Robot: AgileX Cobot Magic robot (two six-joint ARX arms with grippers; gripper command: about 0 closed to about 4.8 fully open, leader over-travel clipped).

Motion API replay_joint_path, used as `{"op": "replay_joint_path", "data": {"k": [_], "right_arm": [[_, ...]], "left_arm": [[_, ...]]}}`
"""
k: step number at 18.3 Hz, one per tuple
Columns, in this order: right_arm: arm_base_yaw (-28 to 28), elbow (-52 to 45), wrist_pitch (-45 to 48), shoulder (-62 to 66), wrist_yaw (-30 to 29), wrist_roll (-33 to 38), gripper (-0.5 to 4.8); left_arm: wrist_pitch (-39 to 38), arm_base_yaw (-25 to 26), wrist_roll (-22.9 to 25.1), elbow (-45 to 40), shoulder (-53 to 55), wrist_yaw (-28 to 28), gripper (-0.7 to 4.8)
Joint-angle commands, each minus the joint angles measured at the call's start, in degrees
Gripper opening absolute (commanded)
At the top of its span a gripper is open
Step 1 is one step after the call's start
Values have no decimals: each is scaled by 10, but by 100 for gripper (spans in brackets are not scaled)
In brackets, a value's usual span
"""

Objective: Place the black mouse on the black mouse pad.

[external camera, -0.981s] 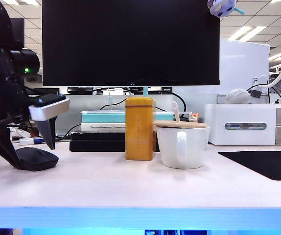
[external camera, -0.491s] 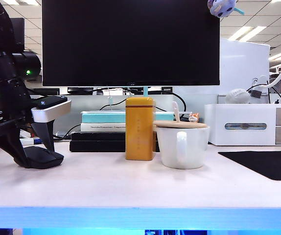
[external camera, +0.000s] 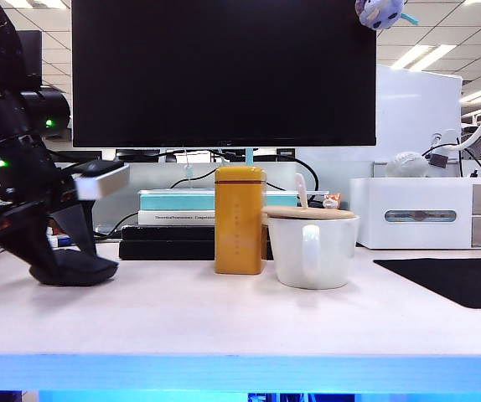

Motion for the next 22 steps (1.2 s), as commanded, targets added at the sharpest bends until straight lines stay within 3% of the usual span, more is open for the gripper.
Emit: {"op": "replay_joint_path", "data": {"k": [1,4,11,14,18,22], "right_arm": [[0,3,17,-3,-3,-3,-5],[0,3,20,-3,-3,-3,-5],[0,4,21,-3,0,-3,-5],[0,5,31,-4,28,-3,-5],[0,9,35,-9,34,-3,-5],[0,9,32,-15,38,-3,-5]], "left_arm": [[-11,-1,-54,-2,-17,76,57],[7,-1,-110,-2,-54,138,58],[61,-23,-199,-2,-157,114,57],[127,-58,-301,-2,-194,102,57],[245,-124,-413,-1,-215,22,57],[317,-192,-440,4,-215,-76,57]]}}
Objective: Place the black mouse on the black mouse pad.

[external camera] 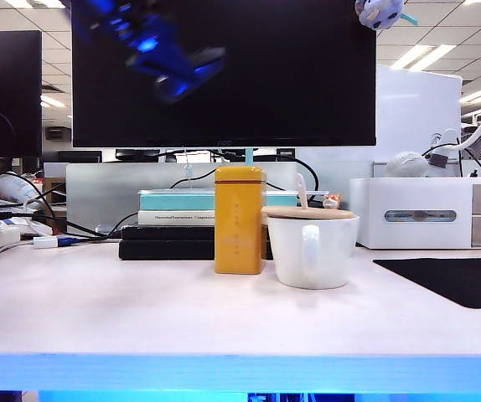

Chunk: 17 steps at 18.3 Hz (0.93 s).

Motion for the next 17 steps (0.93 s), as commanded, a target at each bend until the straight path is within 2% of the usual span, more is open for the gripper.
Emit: {"op": "replay_joint_path", "data": {"k": [1,6,7,8,10,13,17], "right_arm": [[0,3,2,-9,14,-3,-5],[-1,30,-10,-38,27,-16,-5],[-1,57,-40,-39,28,-18,-5],[-1,69,-52,-40,41,-18,-5],[-1,90,-63,-45,104,-17,-5],[-1,97,-69,-46,106,-17,-5],[-1,98,-72,-46,106,-10,-5]], "left_arm": [[55,-42,-15,4,-2,-59,57],[57,-97,-75,4,-2,-59,57],[64,-109,-90,4,-2,-62,57],[64,-118,-91,4,-2,-63,57],[64,-132,-121,9,-2,-75,57],[64,-148,-132,24,-2,-99,57],[57,-173,-183,91,37,-98,57]]}}
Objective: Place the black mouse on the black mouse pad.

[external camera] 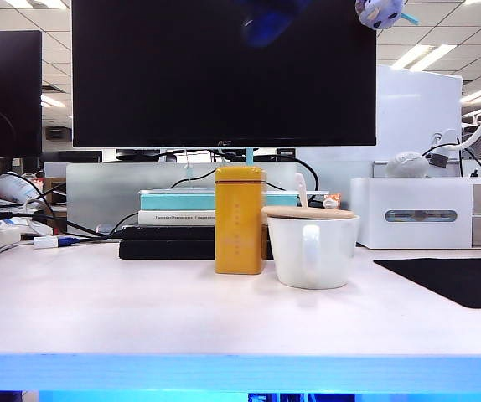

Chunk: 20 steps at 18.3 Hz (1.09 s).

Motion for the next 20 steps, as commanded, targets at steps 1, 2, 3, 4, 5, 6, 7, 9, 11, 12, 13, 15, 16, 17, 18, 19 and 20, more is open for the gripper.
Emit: {"op": "replay_joint_path", "data": {"k": [1,2,3,4,5,6,7,9,11,12,13,15,16,17,18,19,20], "right_arm": [[1,3,6,-3,1,5,-5],[1,3,6,-4,1,5,-5],[1,4,6,-6,2,5,-5],[1,6,6,-8,1,5,-5],[1,10,5,-8,2,5,-6],[1,12,6,-9,11,5,-5],[1,12,5,-10,44,5,-6],[1,12,6,-12,132,5,-6],[1,12,6,-13,156,5,-5],[1,12,6,-13,155,5,-5],[1,12,6,-13,155,5,-5],[1,12,6,-13,155,5,-5],[1,12,6,-13,150,5,-5],[1,12,6,-13,143,5,-5],[1,12,6,-13,142,5,-5],[1,12,6,-13,142,5,-5],[1,11,6,-13,142,5,-5]], "left_arm": [[1,-12,-39,55,37,5,57],[-7,-18,-40,74,54,8,57],[-14,-23,-49,87,67,9,57],[-20,-26,-64,102,83,11,57],[-24,-32,-73,116,102,21,57],[-23,-41,-75,126,119,26,57],[-23,-49,-76,135,134,30,57],[-22,-70,-75,145,164,41,57],[-19,-90,-75,150,191,54,57],[-13,-99,-75,150,204,54,57],[-5,-105,-75,150,215,54,57],[8,-111,-76,150,236,57,57],[9,-112,-82,150,245,63,57],[8,-114,-96,150,255,69,57],[2,-114,-115,150,264,67,57],[-10,-114,-122,149,267,64,57],[-36,-114,-131,149,270,49,57]]}}
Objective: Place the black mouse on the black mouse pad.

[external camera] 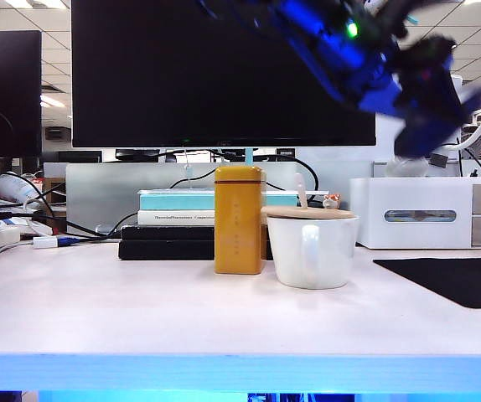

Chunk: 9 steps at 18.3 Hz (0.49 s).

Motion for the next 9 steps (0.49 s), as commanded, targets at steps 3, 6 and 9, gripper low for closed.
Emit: {"op": "replay_joint_path", "data": {"k": [3,6,9], "right_arm": [[1,4,7,-4,-2,1,-5],[1,4,9,-4,-2,1,-5],[1,3,8,-3,-2,1,-5]], "left_arm": [[-123,-2,-37,3,1,-77,57],[-181,-3,-74,2,1,-74,57],[-212,-7,-78,3,1,-68,57]]}}
